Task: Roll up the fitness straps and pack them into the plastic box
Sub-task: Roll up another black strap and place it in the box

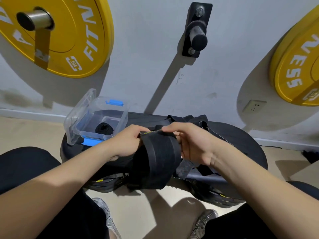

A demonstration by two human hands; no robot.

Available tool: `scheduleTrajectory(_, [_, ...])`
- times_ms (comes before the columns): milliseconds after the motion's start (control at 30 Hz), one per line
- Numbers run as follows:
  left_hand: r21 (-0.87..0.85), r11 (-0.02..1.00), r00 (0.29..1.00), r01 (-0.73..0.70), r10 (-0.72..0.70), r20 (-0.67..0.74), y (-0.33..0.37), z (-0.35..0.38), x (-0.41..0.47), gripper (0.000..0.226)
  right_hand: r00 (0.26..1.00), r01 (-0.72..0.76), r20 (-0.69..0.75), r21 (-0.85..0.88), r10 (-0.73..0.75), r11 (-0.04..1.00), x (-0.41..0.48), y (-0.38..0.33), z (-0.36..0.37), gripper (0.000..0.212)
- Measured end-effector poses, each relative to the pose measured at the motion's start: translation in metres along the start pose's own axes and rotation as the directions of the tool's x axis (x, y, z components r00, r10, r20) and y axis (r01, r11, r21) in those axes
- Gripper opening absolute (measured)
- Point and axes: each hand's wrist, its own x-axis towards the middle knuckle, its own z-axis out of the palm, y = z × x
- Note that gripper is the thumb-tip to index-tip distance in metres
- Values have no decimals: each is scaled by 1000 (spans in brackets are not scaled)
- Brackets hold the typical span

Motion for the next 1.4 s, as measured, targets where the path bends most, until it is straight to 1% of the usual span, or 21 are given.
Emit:
scheduleTrajectory(67, [-58,994,995,97,-98,-26,-15,3,4,23,995,90,26,63,-92,994,0,-4,-6,10])
scheduleTrajectory(133, [-42,976,974,212,-214,-71,-34,8,9,25,983,175,31,96,-179,980,-1,-9,-9,12])
scheduleTrajectory(200, [30,948,944,318,-313,-102,-48,12,13,36,954,297,8,90,-299,951,-1,-15,-10,11])
scheduleTrajectory(233, [45,937,934,346,-339,-114,-53,15,14,39,933,357,-3,93,-359,929,-1,-18,-11,11])
scheduleTrajectory(300, [48,935,930,351,-343,-130,-59,22,16,31,895,444,-14,99,-445,890,-2,-23,-8,19])
scheduleTrajectory(367, [70,929,924,364,-351,-149,-62,24,16,16,866,500,-56,39,-498,865,1,-27,-5,27])
scheduleTrajectory(400, [82,921,918,380,-365,-157,-62,23,16,11,851,520,-80,-12,-519,854,3,-30,-3,24])
scheduleTrajectory(467, [110,904,906,413,-396,-149,-58,19,16,18,823,537,-120,-156,-556,829,7,-32,0,13])
scheduleTrajectory(533, [175,882,898,438,-421,-127,-44,12,15,34,817,516,-116,-290,-565,806,11,-33,2,15])
scheduleTrajectory(633, [290,902,945,320,-285,-158,-14,-5,14,37,825,517,-85,-288,-559,806,18,-35,7,19])
scheduleTrajectory(700, [192,970,969,150,-105,-224,8,-21,9,29,831,524,-69,-235,-551,819,22,-39,14,20])
scheduleTrajectory(767, [161,984,964,-71,108,-241,31,-40,-3,44,843,520,-61,-163,-535,838,23,-44,21,20])
scheduleTrajectory(833, [252,937,935,-242,295,-198,51,-58,-13,60,847,519,-83,-92,-526,850,24,-51,29,19])
scheduleTrajectory(867, [283,914,924,-290,344,-164,61,-65,-17,65,842,523,-109,-78,-529,849,25,-54,33,18])
scheduleTrajectory(933, [258,905,915,-338,381,-136,75,-79,-18,64,821,542,-178,-58,-543,838,27,-62,41,21])
scheduleTrajectory(1000, [246,895,895,-372,416,-160,84,-87,-16,51,808,560,-226,10,-544,828,29,-73,45,34])
scheduleTrajectory(1067, [234,890,874,-391,439,-209,88,-90,-11,35,799,570,-235,2,-554,822,30,-83,41,43])
scheduleTrajectory(1200, [152,912,866,-381,409,-287,86,-88,1,17,782,564,-174,-208,-598,799,30,-92,33,26])
scheduleTrajectory(1300, [-85,914,884,-396,355,-306,83,-84,7,19,760,536,-184,-364,-623,761,36,-91,26,25])
scheduleTrajectory(1333, [-130,912,887,-389,332,-321,81,-83,10,19,734,512,-195,-470,-650,719,39,-90,24,28])
scheduleTrajectory(1400, [-165,922,899,-350,281,-337,76,-82,14,18,639,428,-212,-701,-740,571,47,-84,19,38])
